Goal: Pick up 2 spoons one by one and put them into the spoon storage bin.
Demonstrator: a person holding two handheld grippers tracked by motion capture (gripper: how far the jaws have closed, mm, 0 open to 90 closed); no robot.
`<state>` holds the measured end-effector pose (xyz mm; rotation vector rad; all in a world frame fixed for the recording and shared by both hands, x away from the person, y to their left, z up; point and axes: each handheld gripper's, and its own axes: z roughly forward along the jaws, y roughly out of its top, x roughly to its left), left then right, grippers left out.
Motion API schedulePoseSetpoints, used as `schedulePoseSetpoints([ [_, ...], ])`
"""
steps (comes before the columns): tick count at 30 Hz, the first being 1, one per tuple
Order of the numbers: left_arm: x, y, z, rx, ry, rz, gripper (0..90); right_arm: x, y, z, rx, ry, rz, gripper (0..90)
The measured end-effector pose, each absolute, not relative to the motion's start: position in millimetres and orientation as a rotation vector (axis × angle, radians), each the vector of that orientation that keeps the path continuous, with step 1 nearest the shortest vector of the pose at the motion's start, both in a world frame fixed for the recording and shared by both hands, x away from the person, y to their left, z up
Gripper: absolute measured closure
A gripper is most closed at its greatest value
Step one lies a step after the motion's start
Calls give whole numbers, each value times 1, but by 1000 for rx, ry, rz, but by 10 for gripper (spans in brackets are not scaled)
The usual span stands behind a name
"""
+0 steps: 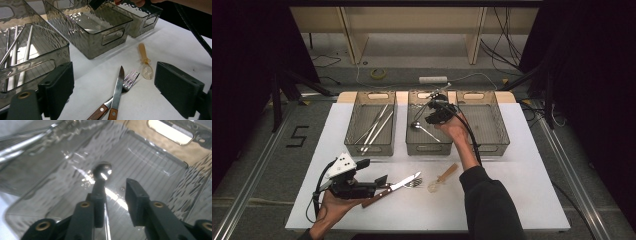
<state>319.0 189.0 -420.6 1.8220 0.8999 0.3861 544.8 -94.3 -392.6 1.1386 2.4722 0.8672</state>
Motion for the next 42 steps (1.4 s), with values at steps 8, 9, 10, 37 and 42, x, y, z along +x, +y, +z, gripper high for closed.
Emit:
schedulePoseSetpoints([
  [8,319,189,-421,1825,901,390,157,518,-107,-375,1060,2509,1004,495],
  [9,319,189,-421,1828,902,391,157,513,-108,-373,1048,2513,1019,478],
  [10,319,188,-421,1828,902,392,157,507,-110,-372,1038,2518,1026,461],
  [37,318,188,-421,1840,902,410,157,427,-145,-409,961,2552,1130,385],
  [42,318,187,-421,1841,901,408,157,425,-149,-422,935,2601,1074,388],
])
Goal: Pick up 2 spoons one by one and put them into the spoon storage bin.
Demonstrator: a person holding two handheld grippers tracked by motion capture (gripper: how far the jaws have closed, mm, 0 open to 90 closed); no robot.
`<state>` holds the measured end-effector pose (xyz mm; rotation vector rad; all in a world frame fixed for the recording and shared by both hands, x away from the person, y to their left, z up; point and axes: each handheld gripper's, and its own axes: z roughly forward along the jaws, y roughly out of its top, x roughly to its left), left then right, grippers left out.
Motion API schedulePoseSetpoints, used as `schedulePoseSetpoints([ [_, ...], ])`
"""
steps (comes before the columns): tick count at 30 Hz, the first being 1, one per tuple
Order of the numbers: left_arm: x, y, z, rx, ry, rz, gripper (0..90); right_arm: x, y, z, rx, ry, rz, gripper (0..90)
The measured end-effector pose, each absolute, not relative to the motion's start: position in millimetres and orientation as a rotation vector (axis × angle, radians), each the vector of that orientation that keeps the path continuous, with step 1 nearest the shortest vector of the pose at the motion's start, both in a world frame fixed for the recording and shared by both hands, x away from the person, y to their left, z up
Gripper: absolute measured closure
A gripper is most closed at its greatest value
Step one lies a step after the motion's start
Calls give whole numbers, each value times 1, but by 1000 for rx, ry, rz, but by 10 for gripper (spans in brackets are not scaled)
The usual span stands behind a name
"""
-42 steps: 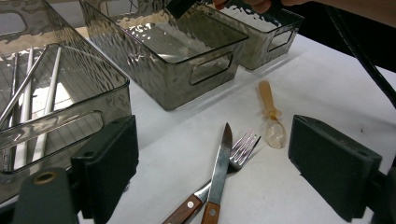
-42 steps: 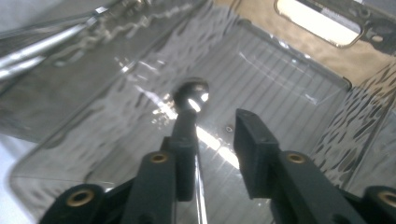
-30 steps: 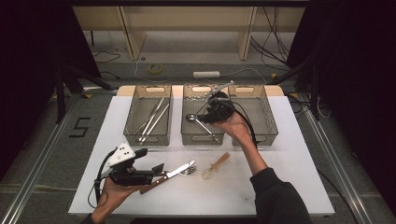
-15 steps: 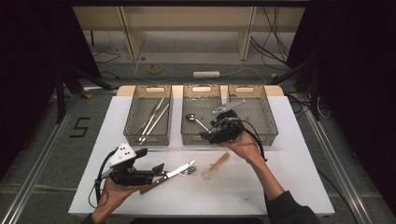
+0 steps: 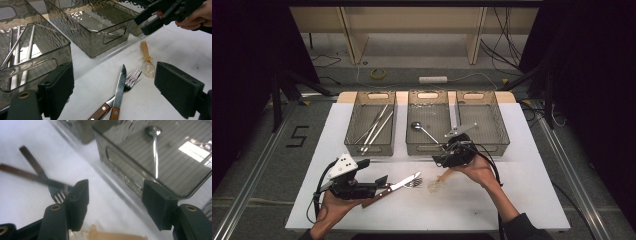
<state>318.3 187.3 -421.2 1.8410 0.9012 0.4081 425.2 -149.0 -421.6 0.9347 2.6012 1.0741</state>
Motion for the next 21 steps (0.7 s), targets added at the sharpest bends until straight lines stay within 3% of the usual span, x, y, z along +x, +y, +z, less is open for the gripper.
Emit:
schedulePoseSetpoints([
  [6,318,189,-421,1837,905,406,157,425,-151,-429,805,2728,966,340],
  [21,318,189,-421,1839,907,408,157,414,-142,-430,479,2882,755,344],
])
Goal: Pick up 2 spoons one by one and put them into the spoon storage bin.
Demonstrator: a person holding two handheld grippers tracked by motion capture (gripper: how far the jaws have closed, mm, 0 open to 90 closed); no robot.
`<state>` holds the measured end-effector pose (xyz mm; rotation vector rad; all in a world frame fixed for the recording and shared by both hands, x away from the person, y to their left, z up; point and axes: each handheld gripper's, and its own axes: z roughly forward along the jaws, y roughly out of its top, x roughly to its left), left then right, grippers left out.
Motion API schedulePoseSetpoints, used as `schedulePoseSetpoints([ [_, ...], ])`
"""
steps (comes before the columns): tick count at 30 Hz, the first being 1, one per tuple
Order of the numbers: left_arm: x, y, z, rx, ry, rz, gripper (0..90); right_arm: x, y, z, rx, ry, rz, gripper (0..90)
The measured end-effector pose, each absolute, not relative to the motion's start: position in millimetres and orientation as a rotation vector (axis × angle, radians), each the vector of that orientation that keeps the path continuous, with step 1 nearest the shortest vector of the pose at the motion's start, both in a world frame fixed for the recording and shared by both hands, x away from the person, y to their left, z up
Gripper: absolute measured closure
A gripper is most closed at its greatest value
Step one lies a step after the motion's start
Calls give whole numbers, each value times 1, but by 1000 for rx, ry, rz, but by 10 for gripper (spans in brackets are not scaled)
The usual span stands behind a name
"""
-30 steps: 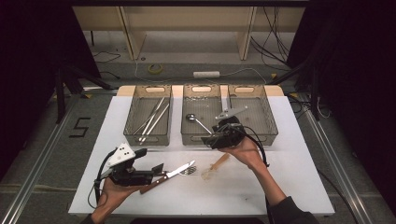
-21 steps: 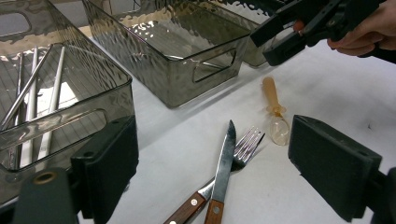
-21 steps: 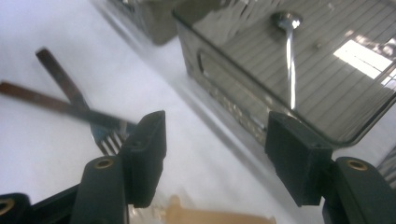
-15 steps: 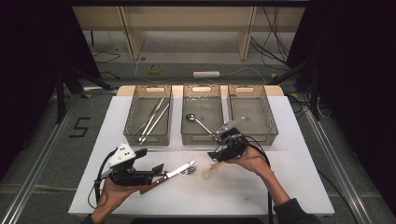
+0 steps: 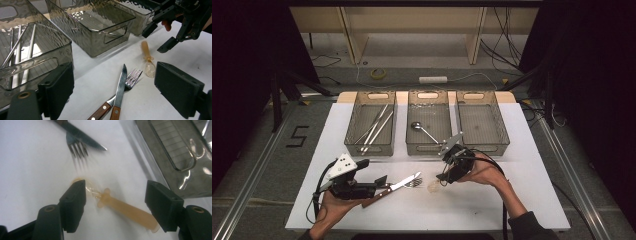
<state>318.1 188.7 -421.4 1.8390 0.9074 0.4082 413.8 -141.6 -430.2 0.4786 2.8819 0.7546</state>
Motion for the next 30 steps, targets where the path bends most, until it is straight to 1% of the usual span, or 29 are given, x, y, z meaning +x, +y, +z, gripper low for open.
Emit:
schedulePoseSetpoints([
  [9,318,189,-422,1841,908,409,157,407,-133,-437,318,2914,658,377],
  [17,318,189,-422,1841,910,410,157,402,-125,-444,248,2903,558,397],
  [30,318,189,-422,1843,911,410,157,405,-120,-447,166,2907,472,425],
])
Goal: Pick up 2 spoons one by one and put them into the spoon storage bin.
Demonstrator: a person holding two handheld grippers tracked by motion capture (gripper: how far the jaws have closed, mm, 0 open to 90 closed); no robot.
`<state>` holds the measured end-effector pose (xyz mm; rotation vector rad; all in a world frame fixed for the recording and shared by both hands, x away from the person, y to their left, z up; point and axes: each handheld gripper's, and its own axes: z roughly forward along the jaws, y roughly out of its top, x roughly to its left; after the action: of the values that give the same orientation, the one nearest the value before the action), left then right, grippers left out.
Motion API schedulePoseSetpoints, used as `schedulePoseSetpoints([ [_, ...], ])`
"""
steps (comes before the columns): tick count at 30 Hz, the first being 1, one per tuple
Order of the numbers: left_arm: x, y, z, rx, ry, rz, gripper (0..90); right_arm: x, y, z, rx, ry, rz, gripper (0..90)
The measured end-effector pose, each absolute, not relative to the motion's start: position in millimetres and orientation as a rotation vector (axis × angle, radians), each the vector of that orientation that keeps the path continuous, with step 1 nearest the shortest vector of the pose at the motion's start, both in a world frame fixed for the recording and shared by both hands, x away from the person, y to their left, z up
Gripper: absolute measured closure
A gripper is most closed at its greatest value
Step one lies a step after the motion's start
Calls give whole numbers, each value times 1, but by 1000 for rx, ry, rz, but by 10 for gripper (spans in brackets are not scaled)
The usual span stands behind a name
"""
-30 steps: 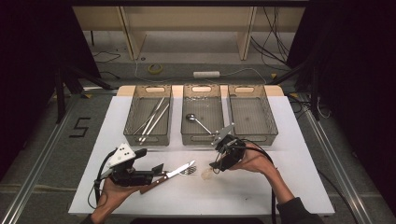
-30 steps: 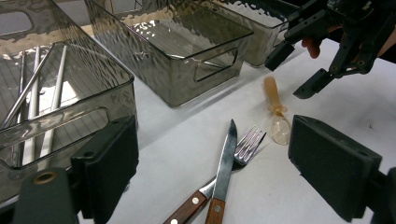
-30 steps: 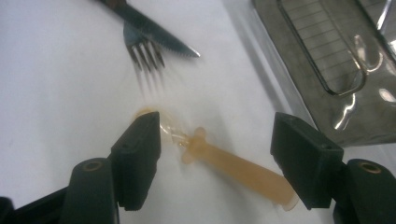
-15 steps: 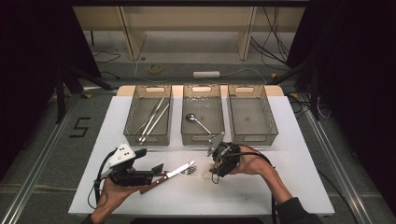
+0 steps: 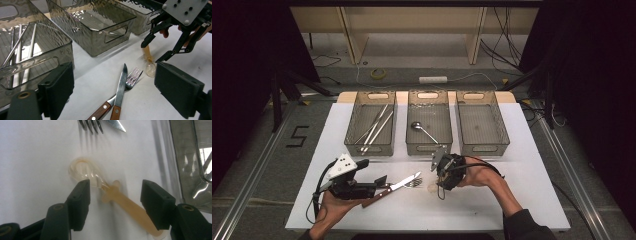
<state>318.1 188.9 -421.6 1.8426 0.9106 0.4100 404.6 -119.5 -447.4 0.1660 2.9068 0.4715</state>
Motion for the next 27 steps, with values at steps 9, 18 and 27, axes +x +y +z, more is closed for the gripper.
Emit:
schedulePoseSetpoints([
  [9,318,188,-422,1842,912,411,157,409,-121,-451,132,2925,451,442],
  [18,318,188,-422,1842,914,409,157,411,-117,-452,110,2931,394,458],
  [27,318,189,-422,1846,911,411,157,414,-113,-457,104,2946,372,519],
])
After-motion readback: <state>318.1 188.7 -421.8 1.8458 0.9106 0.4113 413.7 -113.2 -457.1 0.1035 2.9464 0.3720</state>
